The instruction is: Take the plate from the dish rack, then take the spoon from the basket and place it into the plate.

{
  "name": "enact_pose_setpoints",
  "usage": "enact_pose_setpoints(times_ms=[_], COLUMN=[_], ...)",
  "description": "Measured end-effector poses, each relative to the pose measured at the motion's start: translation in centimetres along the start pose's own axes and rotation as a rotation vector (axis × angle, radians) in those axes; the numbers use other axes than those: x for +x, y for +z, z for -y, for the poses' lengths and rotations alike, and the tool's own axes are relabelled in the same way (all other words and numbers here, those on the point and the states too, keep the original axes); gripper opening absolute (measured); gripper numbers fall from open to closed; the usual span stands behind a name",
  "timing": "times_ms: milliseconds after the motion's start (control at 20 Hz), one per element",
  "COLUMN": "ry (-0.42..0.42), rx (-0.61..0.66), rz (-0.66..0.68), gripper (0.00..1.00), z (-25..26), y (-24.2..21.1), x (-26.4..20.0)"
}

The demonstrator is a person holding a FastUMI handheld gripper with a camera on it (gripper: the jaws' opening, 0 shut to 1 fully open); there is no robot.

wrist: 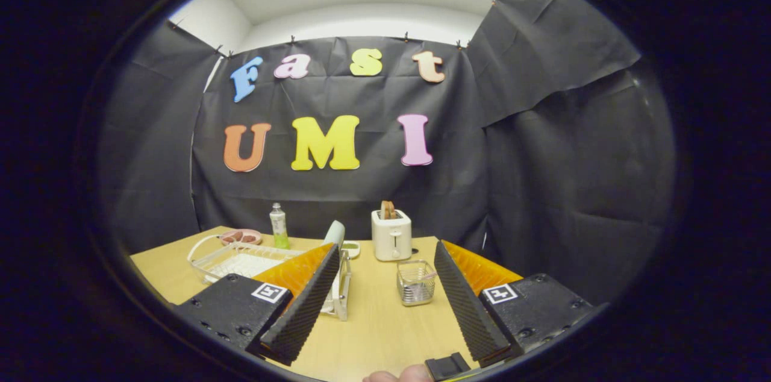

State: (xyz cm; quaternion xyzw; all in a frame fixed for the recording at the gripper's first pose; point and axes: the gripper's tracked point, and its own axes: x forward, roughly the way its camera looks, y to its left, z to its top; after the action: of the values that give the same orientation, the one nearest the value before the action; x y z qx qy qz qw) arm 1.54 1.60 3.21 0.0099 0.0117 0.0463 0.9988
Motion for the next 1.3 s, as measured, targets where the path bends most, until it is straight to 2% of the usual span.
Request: enact_pose_setpoints(times_ms=[450,650,850,1000,1150,1300], ry=[0.125,0.214,0.232,0.242,0.24,0.205], rx=[-0.06,-0.091,-0.11,-0.13,-0.082,-0.024], rz=[-0.169,-0.333,-0.491,-0.623,-0.746,-0.87], gripper=[1.0,1.0,1.0,1.0,1.0,1.0], z=[-1.6,-4.6,-7.3,-9.1,-10.8,-11.7], y=[7.0,7.2,6.1,3.4,0.4,-2.8], x=[8.2,12.2,16.7,19.2,20.8,21.9])
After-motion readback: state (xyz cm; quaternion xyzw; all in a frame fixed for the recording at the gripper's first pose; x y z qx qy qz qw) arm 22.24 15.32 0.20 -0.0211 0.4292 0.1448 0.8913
